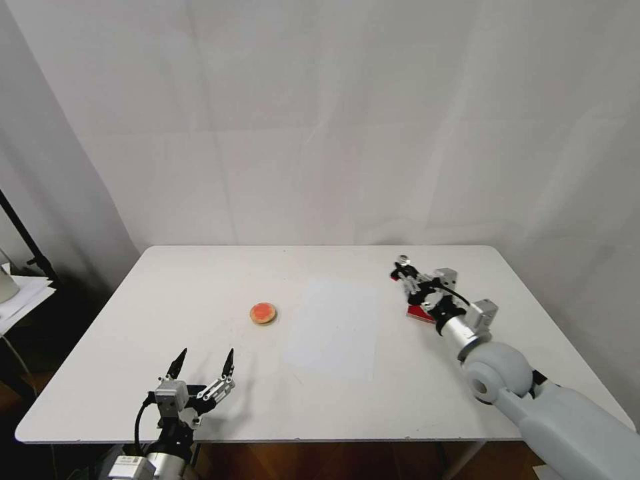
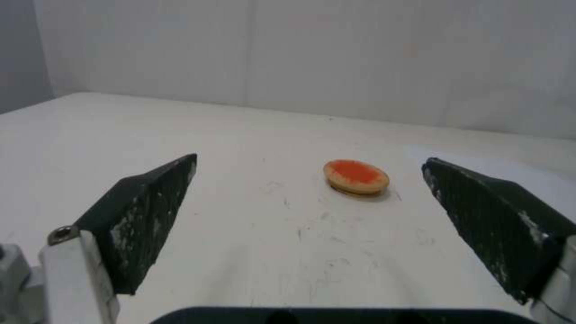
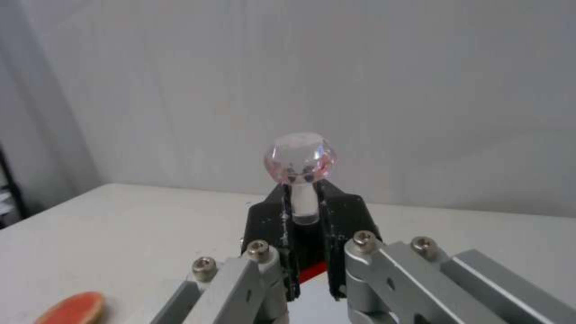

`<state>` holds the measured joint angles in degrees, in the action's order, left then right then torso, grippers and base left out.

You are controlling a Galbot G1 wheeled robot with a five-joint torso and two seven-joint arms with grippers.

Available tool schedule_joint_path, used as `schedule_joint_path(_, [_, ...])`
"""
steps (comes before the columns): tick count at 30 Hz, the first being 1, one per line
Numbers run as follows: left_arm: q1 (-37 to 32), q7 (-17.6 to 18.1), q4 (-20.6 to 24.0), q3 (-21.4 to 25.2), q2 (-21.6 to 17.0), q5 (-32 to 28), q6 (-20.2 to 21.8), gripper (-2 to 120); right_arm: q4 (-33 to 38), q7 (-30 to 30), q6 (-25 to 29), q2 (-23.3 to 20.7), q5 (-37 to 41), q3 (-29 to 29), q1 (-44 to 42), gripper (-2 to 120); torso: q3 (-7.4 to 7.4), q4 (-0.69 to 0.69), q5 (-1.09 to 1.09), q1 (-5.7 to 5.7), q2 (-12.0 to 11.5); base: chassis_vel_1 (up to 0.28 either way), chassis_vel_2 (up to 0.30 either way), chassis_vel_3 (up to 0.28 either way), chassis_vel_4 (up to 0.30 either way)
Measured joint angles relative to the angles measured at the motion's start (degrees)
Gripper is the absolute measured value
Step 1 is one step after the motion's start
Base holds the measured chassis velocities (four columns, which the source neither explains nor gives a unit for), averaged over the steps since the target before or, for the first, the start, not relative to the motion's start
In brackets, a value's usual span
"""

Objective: Pick up the stamp from the ink pad and place it onto another ink pad.

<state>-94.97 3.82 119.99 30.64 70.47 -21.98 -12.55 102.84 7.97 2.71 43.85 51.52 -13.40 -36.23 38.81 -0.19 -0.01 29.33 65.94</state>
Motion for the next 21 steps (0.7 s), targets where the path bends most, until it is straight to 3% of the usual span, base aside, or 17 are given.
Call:
schedule_joint_path(1, [0.0, 0.0, 0.0, 0.0, 0.0, 0.0, 0.0, 100, 0.0, 0.0, 0.0, 0.0, 0.0, 0.0, 0.0, 8, 0.0, 0.0, 0.0, 0.0, 0.0, 0.0, 0.0, 0.0, 0.0])
schedule_joint_path(5, [-0.02, 0.0, 0.0, 0.0, 0.0, 0.0, 0.0, 100, -3.05, -0.42, -0.53, 2.99, 1.29, -11.56, 6.52, 8, 0.01, 0.0, 0.01, 0.0, 0.0, 0.0, 0.0, 0.0, 0.0])
schedule_joint_path(10, [-0.02, 0.0, 0.0, 0.0, 0.0, 0.0, 0.0, 100, -5.3, 0.79, -0.54, 5.06, 3.59, -18.58, 9.3, 8, 0.0, -0.02, 0.0, 0.0, 0.0, 0.0, 0.0, 0.0, 0.0])
schedule_joint_path(21, [-0.02, -0.01, 0.0, 0.0, 0.0, 0.0, 0.0, 100, -7.47, 3.72, -1.04, 5.83, 4.25, -21.63, 10.38, 8, 0.0, -0.03, 0.0, 0.0, 0.0, 0.0, 0.0, 0.0, 0.0])
